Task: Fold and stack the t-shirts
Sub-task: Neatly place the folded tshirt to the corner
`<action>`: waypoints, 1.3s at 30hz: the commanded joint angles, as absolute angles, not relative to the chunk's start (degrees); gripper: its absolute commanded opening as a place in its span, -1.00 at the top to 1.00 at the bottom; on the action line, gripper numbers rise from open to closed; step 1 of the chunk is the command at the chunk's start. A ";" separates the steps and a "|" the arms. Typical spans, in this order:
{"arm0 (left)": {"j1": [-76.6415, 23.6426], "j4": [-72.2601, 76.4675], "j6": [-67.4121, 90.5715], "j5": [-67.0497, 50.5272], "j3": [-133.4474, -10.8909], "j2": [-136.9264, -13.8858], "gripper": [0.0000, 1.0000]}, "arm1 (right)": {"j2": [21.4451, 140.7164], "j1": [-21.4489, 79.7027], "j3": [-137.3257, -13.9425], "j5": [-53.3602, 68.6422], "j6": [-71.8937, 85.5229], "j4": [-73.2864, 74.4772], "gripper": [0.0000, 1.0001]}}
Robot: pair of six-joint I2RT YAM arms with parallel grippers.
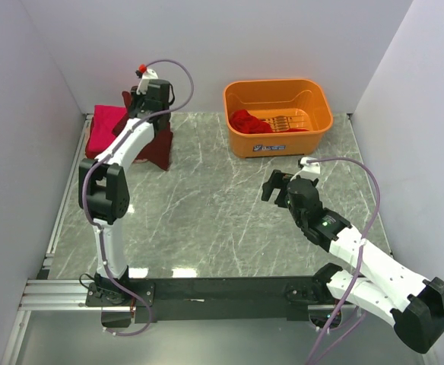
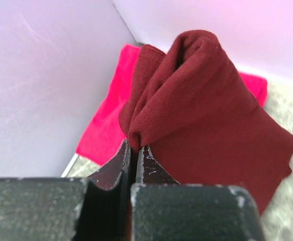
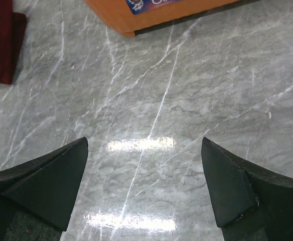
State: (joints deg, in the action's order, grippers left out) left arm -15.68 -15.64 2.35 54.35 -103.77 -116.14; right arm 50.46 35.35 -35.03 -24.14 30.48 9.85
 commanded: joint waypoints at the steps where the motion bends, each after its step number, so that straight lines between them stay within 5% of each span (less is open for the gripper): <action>1: -13.98 -10.81 -1.67 54.76 -110.12 -116.98 0.99 | 50.89 34.89 -34.80 -25.14 29.88 7.73 -1.00; 39: -11.25 -21.62 3.25 39.99 -125.77 -112.68 0.99 | 52.65 34.72 -35.16 -23.47 29.88 7.65 -0.99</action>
State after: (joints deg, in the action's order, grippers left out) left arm -10.52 -23.27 1.23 40.93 -121.64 -119.00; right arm 52.38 35.20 -35.03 -22.83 30.35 9.82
